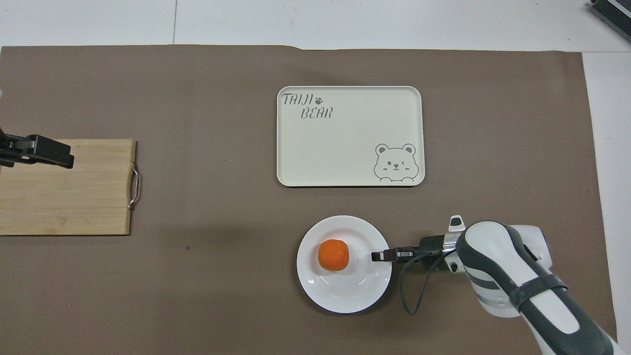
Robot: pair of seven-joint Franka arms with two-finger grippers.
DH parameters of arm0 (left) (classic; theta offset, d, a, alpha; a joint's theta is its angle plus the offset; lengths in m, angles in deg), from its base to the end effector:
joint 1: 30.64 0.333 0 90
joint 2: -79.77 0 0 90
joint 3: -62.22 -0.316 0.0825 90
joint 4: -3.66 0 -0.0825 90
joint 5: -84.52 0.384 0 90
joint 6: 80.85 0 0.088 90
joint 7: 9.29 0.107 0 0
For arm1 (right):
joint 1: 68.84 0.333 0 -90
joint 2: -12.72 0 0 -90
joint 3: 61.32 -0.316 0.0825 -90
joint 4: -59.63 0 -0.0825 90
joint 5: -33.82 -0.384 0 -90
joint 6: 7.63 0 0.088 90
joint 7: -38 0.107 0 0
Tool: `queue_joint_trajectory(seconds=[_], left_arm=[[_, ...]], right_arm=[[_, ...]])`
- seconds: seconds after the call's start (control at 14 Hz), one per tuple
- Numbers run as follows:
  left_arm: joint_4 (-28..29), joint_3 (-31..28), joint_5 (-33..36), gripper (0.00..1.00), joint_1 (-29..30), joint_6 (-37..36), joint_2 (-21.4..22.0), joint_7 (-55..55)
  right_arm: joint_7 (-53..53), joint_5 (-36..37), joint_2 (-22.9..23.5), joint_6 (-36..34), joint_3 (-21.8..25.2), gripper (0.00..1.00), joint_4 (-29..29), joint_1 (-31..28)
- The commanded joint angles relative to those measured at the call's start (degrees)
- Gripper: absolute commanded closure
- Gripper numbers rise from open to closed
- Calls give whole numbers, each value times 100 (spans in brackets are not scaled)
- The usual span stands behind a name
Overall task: Place orange and plate with both arms
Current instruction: 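Push the plate with the right gripper onto the bear tray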
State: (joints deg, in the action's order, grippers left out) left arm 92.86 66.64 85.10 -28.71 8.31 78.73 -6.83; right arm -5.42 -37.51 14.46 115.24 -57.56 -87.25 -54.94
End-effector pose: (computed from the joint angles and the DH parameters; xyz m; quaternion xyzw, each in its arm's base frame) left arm 0.5581 -0.0228 0.6197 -0.9990 0.0432 0.0094 0.0044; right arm 0.4061 0.1130 0.2417 -0.8957 0.0159 0.0567 0.4408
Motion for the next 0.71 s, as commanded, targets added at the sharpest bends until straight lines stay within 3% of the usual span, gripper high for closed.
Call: queue_joint_trajectory(seconds=[0.0,0.29,0.64], left_arm=[[-8,23,74,0,27,-57,25,-52],[-8,23,74,0,27,-57,25,-52],[-8,23,74,0,27,-57,25,-52]], right_arm=[[-262,-144,-121,114,10,100,-104,24],[-956,-450,-42,45,10,100,45,-160],[-1063,-996,177,-228,10,100,545,-309]])
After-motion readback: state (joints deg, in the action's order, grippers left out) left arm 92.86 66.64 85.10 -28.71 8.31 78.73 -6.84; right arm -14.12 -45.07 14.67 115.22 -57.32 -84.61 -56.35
